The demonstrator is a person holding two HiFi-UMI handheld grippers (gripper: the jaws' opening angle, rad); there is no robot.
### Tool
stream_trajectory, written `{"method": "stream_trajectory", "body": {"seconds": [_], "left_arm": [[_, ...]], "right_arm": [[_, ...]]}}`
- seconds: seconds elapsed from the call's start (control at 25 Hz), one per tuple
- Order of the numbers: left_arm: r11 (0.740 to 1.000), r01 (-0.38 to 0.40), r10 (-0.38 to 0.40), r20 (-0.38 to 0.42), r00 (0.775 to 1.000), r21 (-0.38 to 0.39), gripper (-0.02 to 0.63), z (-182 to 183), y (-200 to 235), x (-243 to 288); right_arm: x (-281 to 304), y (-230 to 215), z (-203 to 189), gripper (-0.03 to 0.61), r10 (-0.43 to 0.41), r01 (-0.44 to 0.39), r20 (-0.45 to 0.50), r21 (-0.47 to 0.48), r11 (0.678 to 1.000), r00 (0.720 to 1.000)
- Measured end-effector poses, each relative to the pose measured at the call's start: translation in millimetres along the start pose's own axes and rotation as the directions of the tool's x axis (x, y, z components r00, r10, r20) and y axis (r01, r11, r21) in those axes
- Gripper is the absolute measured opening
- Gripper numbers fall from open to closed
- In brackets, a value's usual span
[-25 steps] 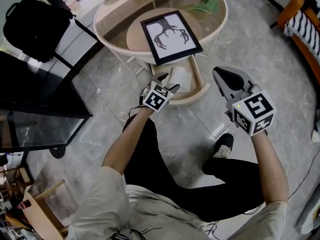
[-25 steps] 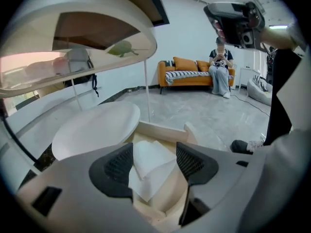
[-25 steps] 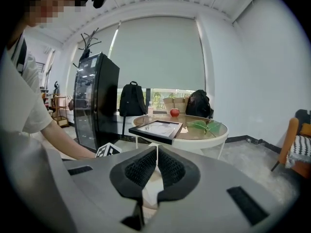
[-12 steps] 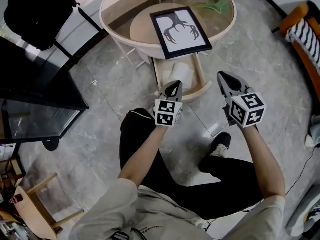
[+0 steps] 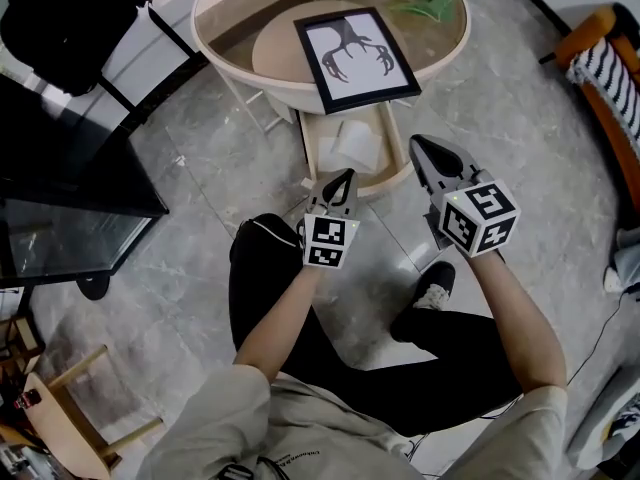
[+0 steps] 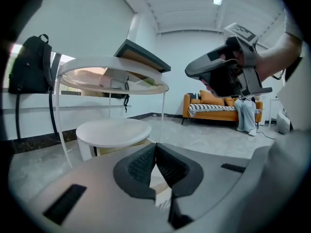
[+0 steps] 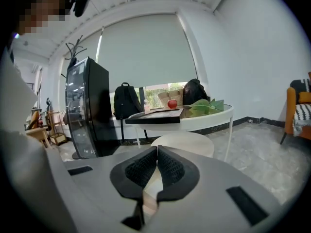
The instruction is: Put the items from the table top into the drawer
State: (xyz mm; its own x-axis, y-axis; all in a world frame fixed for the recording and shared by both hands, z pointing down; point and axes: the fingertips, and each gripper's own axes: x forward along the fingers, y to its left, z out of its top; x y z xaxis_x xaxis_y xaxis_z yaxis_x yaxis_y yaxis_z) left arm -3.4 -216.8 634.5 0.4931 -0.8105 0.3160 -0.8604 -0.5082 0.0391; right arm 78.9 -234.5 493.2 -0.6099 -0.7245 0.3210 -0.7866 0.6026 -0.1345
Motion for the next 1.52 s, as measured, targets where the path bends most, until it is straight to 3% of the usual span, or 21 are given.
{"method": "stream_trajectory", "body": {"seconds": [0.28,0.6,0.8,1.16,1.36,1.52], "left_arm": [[1.000,-0.011,0.012,0.061,0.998,-0.017,0.021,33.7,12.7,-7.7],[1.000,-0.028,0.027,0.072,0.997,0.007,0.021,49.8,16.5,-10.8],[1.000,0.012,-0.012,0.084,0.996,-0.001,0.021,58.3,9.8,-13.5],[0.997,-0.059,0.051,0.155,0.987,0.045,0.023,121.3,27.0,-31.6],[0.997,-0.048,0.039,0.157,0.987,0.055,0.025,150.1,42.6,-45.1],[0.993,-0.049,0.038,0.106,0.994,0.104,0.133,152.7,51.3,-45.8]], "right_arm": [[-0.3,-1.9,14.2,0.032,-0.015,0.014,0.042,0.025,1.000,0.999],[-2.4,-5.9,19.9,0.032,-0.029,0.027,0.058,0.032,0.999,0.998],[-1.4,-6.1,27.4,0.032,-0.027,0.026,0.072,0.020,0.999,0.997],[3.9,-2.2,45.2,0.034,-0.016,0.015,0.105,0.008,1.000,0.994],[11.5,0.8,46.3,0.034,-0.006,0.007,0.097,-0.012,1.000,0.995],[11.8,2.2,52.5,0.034,-0.015,0.026,0.089,-0.115,0.993,0.996]]}}
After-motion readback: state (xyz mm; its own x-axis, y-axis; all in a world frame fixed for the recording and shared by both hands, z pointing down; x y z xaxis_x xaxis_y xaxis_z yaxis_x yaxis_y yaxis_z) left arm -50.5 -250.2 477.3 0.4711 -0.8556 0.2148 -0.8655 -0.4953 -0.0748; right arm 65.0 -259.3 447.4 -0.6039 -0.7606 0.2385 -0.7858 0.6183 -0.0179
